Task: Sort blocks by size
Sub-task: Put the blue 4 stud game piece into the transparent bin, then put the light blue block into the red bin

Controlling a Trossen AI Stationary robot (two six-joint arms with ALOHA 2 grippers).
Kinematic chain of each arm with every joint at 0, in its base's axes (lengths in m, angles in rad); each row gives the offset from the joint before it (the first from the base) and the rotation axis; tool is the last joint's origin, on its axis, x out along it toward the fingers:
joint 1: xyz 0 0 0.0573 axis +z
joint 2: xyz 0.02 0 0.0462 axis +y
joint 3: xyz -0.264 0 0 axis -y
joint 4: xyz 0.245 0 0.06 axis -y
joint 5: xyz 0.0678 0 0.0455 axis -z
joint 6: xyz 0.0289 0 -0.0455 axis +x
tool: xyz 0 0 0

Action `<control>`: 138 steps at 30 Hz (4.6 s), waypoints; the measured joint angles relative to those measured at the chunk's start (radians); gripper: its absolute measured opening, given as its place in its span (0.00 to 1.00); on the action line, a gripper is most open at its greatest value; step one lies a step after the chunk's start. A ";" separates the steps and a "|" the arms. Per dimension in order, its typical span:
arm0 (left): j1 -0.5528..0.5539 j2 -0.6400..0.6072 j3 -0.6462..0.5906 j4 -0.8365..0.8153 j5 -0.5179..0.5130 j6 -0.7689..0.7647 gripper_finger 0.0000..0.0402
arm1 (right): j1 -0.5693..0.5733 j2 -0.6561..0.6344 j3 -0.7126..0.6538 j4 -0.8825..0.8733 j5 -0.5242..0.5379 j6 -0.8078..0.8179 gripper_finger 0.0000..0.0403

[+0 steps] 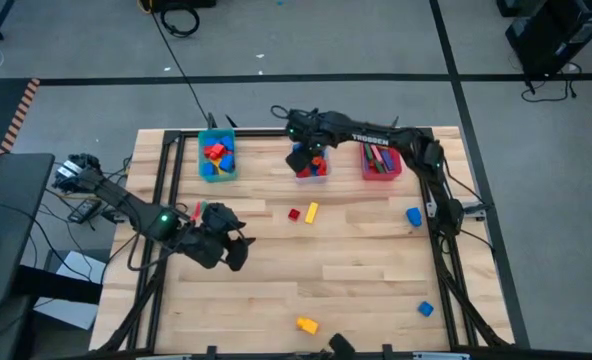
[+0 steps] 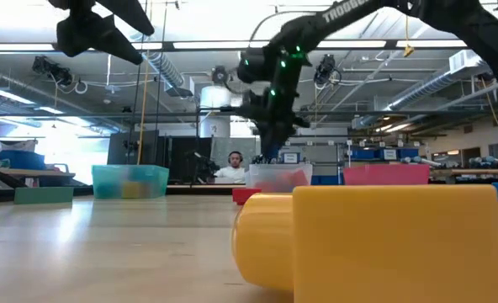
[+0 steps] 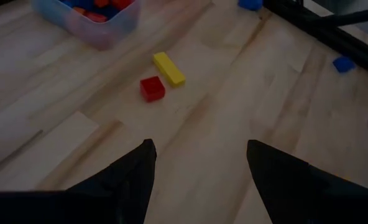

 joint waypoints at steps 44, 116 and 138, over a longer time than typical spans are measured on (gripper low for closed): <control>0.361 -0.001 0.000 -0.500 0.345 -0.203 0.64 | 0.147 -0.609 -0.567 0.111 0.035 -0.002 0.53; 0.591 0.189 0.068 0.590 0.579 0.267 0.13 | 0.428 -1.085 -1.278 1.289 -0.026 0.398 0.47; 0.570 0.416 0.273 0.678 0.733 0.293 0.14 | 0.353 -1.014 -1.259 1.455 -0.127 0.372 0.47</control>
